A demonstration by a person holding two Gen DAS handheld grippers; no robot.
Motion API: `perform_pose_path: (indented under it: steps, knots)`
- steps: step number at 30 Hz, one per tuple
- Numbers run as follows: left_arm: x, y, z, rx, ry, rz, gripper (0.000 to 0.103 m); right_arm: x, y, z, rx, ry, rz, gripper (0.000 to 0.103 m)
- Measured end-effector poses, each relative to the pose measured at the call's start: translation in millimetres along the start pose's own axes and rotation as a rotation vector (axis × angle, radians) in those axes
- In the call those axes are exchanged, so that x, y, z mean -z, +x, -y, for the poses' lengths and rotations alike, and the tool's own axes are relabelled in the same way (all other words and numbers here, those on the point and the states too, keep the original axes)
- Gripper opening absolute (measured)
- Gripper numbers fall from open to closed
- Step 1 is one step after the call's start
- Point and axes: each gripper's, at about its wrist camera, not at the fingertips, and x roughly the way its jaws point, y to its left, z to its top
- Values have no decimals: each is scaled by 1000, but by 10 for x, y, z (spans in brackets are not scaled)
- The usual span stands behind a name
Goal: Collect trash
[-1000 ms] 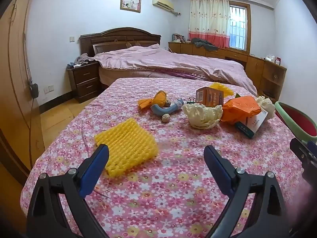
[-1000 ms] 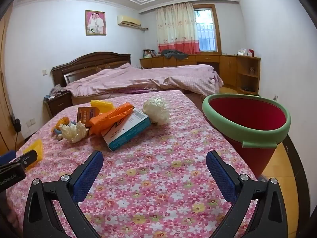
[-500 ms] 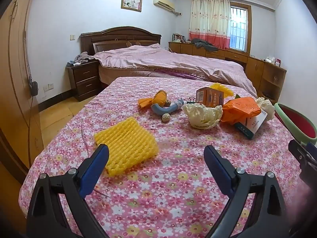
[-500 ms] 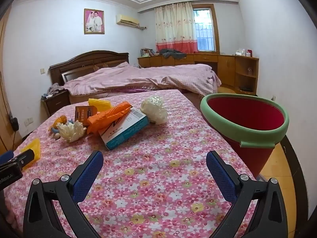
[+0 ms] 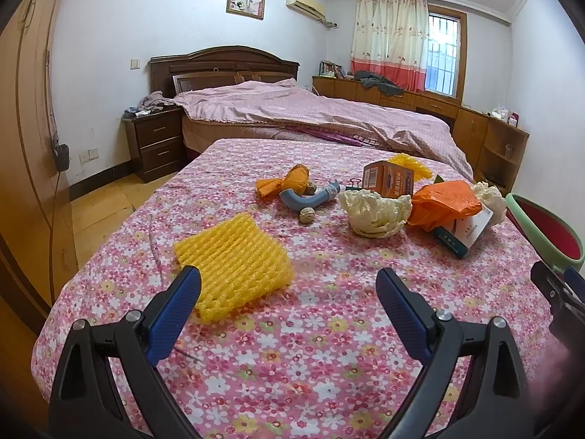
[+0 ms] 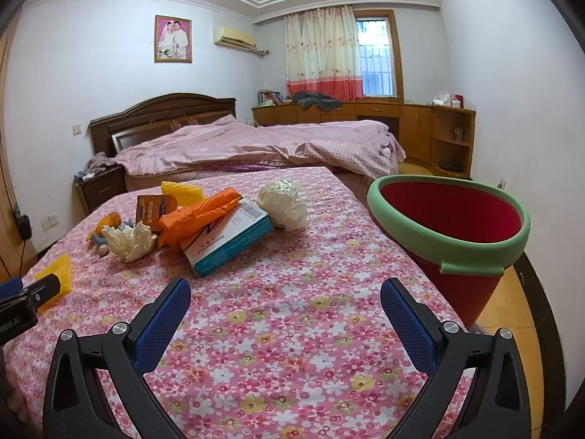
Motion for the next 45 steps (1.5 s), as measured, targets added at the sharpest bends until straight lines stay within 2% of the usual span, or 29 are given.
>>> perform_pose_path:
  steps: [45]
  knots:
    - [-22,-13,-25,-3,-8,2,96,8,3,-40,17,-13,4,103]
